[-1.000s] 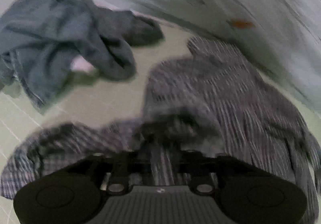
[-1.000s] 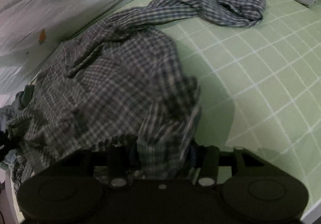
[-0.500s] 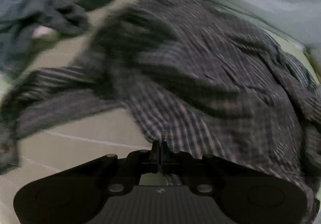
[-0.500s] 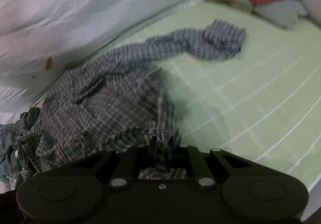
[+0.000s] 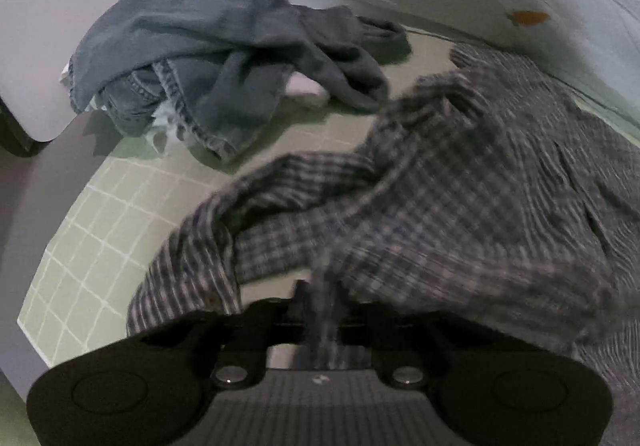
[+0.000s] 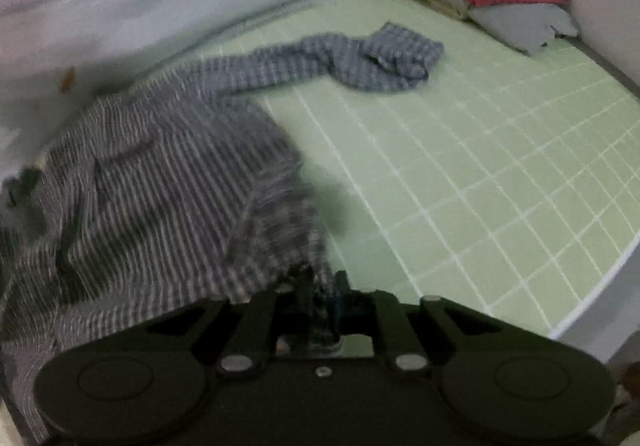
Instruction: Fold clothes
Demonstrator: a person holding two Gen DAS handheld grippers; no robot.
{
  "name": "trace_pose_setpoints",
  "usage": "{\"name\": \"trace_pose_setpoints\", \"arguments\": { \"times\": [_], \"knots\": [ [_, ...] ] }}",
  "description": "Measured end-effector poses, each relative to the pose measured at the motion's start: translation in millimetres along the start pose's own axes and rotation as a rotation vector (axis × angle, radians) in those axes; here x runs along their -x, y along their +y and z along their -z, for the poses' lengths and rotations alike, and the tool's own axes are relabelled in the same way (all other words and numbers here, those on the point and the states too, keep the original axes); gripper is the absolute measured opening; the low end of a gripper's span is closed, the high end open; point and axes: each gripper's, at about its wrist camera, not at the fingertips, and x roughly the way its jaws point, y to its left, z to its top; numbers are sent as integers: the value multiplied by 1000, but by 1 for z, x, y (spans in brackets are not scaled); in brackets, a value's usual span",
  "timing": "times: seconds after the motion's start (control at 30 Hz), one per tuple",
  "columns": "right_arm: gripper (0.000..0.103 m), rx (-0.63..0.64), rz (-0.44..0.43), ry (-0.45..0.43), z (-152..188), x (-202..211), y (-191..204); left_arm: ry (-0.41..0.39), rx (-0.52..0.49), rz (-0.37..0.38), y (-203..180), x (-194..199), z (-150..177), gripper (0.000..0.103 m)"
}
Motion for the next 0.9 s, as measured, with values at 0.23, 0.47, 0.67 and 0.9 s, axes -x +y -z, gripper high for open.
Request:
{"name": "trace_pose_setpoints", "arguments": {
  "times": [0.23, 0.47, 0.67, 0.9],
  "knots": [
    [84, 40, -9, -100, -24, 8, 0, -59, -99, 117, -50, 37, 16, 80],
    [100, 105, 0, -135, -57, 4, -19, -170, -194, 214, -124, 80, 21, 94],
    [102, 175, 14, -126, -91, -12, -49, -176, -227, 234, -196, 97, 27, 96],
    [102, 215, -5, -106, -134, -49, -87, -152, -235, 197, -268, 98, 26, 97]
  ]
}}
